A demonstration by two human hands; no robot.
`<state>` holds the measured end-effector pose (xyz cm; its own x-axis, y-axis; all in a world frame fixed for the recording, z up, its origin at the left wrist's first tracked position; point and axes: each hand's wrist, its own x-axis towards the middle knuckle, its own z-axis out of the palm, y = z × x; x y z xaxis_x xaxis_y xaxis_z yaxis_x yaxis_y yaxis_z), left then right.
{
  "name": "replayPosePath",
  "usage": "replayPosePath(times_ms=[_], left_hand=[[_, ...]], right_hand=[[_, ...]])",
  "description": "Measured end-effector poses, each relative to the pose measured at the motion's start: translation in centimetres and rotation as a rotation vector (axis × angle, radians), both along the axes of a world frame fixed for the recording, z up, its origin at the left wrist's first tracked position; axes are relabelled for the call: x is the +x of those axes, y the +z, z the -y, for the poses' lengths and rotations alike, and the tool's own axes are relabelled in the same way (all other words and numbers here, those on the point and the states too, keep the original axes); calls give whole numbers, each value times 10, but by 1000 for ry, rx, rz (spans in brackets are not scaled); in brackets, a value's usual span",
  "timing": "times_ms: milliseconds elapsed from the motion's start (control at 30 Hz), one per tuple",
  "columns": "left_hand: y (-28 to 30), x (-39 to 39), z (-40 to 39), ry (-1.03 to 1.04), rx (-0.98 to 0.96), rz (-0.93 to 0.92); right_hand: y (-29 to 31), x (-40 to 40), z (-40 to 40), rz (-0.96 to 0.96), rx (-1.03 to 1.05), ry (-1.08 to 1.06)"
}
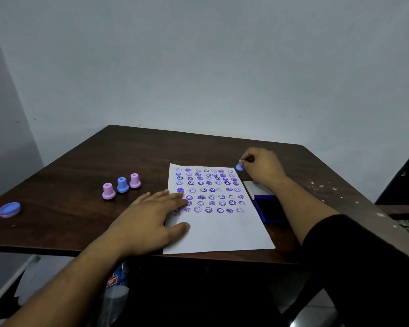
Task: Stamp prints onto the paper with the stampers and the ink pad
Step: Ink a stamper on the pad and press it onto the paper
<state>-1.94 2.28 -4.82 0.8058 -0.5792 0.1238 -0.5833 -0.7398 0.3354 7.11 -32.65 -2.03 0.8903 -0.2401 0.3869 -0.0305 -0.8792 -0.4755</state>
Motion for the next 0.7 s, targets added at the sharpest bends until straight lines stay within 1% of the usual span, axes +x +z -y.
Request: replayPosePath(times_ms=[133, 333, 500, 700], left_hand=[[-3, 1, 0, -1, 1, 3], [-6, 5, 0, 1, -12, 20], [-8, 5, -1, 2, -32, 25], [-8, 4, -2, 2, -34, 27]], right_hand=[[11, -17, 2, 44, 88, 14], [20, -64, 5, 131, 214, 15], [11, -104, 13, 183, 238, 9], [-12, -143, 20, 193, 189, -46]])
